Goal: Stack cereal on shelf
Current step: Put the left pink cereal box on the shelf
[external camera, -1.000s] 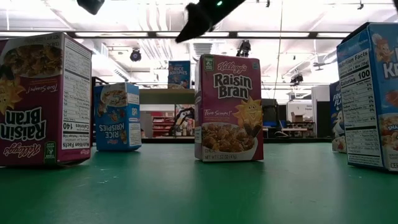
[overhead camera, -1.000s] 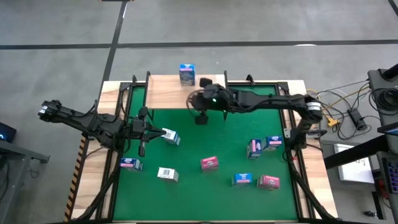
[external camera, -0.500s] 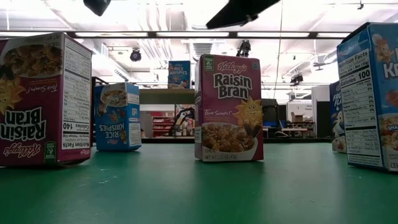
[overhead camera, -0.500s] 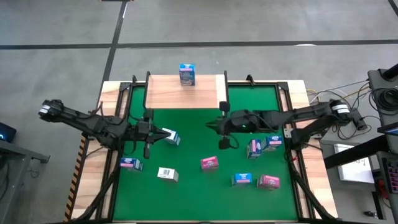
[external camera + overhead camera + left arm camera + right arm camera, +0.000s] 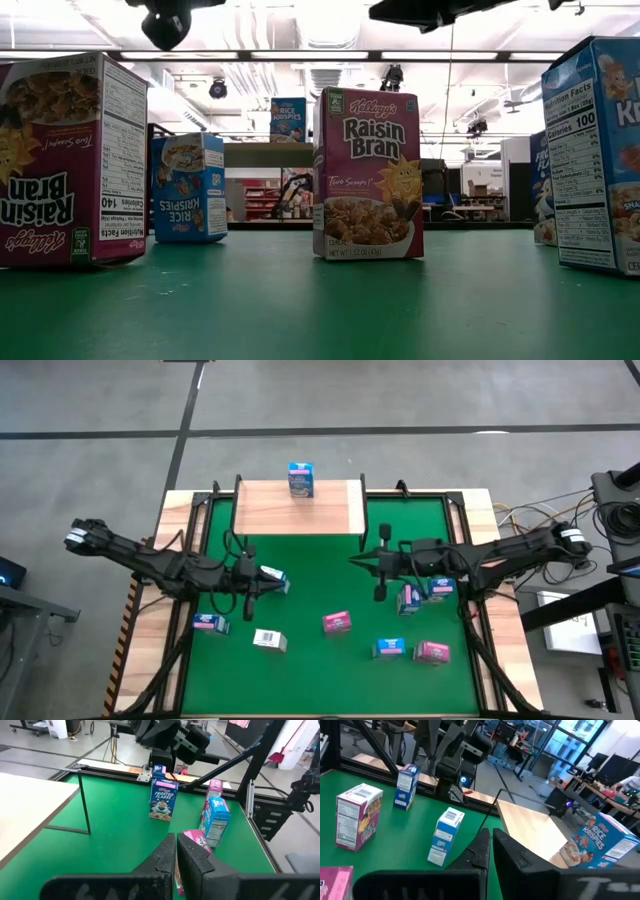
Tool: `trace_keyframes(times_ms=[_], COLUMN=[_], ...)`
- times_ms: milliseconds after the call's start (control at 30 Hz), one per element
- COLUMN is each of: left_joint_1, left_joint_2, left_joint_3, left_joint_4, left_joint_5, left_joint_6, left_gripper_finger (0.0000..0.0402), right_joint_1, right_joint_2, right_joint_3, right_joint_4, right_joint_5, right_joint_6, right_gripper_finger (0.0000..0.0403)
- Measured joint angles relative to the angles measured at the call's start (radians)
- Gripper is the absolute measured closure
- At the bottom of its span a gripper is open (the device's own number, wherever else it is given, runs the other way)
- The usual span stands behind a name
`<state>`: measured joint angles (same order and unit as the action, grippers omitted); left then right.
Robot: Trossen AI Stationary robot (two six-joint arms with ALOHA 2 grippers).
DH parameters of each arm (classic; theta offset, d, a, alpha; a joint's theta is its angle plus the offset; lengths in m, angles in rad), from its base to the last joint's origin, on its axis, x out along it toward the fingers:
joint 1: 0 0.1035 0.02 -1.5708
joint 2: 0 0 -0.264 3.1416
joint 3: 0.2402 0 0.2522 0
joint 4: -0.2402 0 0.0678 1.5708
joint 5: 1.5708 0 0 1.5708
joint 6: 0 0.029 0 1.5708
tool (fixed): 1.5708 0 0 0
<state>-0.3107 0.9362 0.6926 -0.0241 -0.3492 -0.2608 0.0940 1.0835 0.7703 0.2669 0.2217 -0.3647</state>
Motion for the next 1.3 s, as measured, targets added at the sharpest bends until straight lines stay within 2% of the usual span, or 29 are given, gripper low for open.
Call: trace_keyframes(times_ms=[200,367,600,867,1100,1300], left_joint_1=[0.0,-0.002,-0.037,-0.113,-0.152,-0.179], left_joint_2=[0.044,0.124,0.296,0.504,0.604,0.635], left_joint_3=[0.039,0.139,0.37,0.616,0.704,0.687], left_joint_4=[-0.028,-0.19,-0.595,-0.901,-1.027,-1.032], left_joint_5=[0.0,0.074,0.158,0.159,0.155,0.185], left_joint_6=[-0.021,-0.098,-0.214,-0.248,-0.272,-0.322], left_gripper_finger=[0.0401,0.0388,0.0317,0.0207,0.0136,0.013], right_joint_1=[0.0,0.0,0.0,-0.001,-0.001,-0.001], right_joint_2=[-0.013,-0.01,-0.009,-0.009,-0.009,-0.009], right_joint_3=[-0.01,-0.01,-0.01,-0.01,-0.01,-0.01], right_joint_4=[0.005,0.01,0.006,0.003,0.002,0.001], right_joint_5=[-0.106,-0.117,-0.118,-0.118,-0.118,-0.118], right_joint_6=[-0.055,-0.082,-0.094,-0.1,-0.1,-0.097], right_gripper_finger=[0.039,0.039,0.039,0.039,0.039,0.039])
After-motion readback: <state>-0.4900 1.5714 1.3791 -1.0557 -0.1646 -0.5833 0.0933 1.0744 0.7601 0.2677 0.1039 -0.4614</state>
